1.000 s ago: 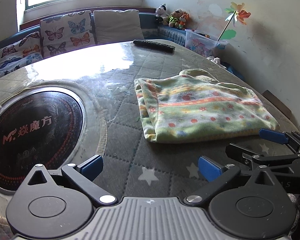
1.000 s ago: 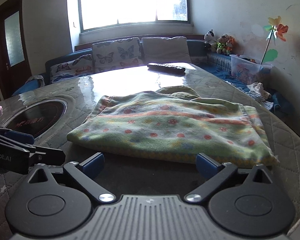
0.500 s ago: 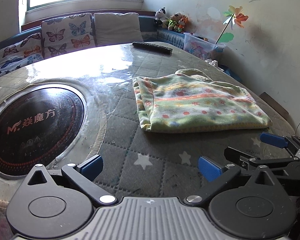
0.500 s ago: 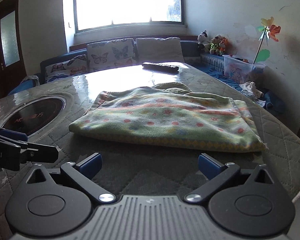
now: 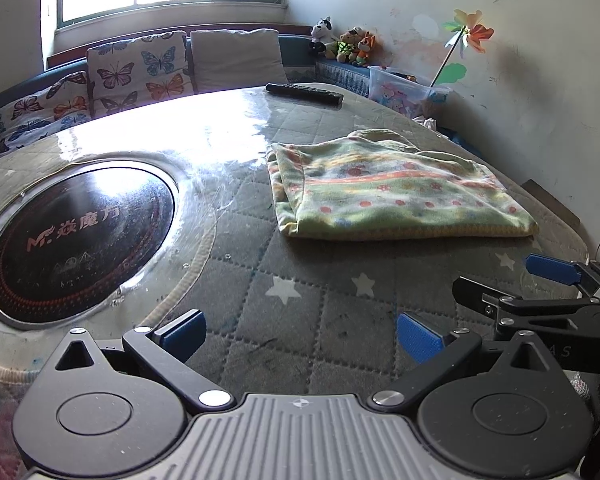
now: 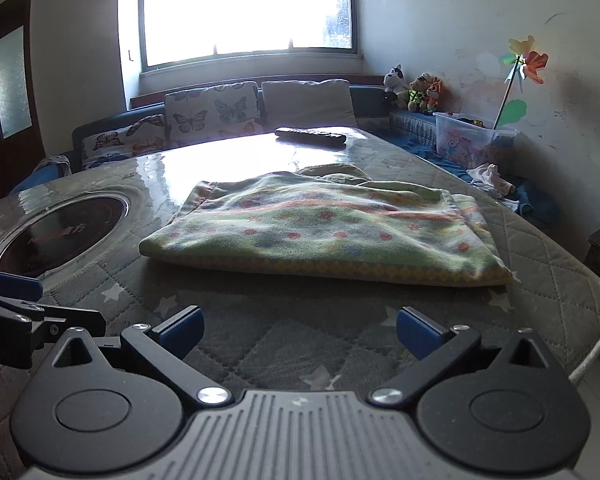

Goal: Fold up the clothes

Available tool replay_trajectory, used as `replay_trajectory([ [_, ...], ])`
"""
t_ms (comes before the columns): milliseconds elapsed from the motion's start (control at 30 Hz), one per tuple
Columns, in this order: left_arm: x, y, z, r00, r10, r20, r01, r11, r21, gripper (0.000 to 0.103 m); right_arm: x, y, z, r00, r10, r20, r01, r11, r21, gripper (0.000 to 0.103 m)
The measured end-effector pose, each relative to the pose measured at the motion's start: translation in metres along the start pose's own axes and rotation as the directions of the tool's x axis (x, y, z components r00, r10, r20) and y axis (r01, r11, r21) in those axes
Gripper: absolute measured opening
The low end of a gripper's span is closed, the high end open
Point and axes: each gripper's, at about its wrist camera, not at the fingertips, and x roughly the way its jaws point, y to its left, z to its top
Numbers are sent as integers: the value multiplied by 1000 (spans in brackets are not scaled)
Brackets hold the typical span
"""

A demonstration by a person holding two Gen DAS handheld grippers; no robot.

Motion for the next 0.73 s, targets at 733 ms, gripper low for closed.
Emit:
replay_trajectory([
  [733,-14,-12,-20,999,10,30,-10,1000,2,103,-18,2,-11,1000,1,23,-1,1000,-19,103],
])
